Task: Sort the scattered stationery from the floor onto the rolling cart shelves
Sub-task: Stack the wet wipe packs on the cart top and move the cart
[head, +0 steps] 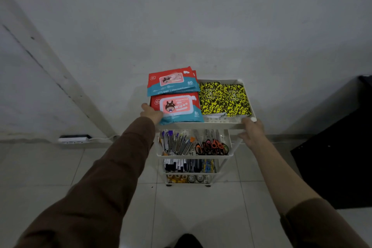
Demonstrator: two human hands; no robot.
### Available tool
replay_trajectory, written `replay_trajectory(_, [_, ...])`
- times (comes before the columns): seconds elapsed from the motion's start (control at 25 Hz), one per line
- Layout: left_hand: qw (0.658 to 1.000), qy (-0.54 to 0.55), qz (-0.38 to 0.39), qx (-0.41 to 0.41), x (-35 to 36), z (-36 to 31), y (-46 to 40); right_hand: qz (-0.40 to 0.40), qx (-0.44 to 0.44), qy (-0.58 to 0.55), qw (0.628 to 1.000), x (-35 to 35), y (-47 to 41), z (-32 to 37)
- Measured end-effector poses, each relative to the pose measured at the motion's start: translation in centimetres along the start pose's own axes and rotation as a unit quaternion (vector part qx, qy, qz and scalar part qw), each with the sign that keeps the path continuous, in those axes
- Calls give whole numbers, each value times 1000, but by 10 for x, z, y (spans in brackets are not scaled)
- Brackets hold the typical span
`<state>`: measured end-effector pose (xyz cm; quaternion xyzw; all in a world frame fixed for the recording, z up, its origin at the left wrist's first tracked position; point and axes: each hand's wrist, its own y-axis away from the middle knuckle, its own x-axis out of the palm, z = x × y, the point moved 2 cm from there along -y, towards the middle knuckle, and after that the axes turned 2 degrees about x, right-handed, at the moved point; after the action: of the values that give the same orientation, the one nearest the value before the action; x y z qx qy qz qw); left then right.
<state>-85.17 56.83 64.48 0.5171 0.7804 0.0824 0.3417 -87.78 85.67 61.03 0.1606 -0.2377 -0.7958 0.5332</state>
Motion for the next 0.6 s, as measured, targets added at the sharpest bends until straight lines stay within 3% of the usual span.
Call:
replay_trajectory(0.32, [994,107,7,9,6,1,-11,29,-34,-19,999,-3,-8,7])
replay_trajectory(0.6, [991,130,-1,38,10,1,-9,62,-47,-64,995,-2,-21,11])
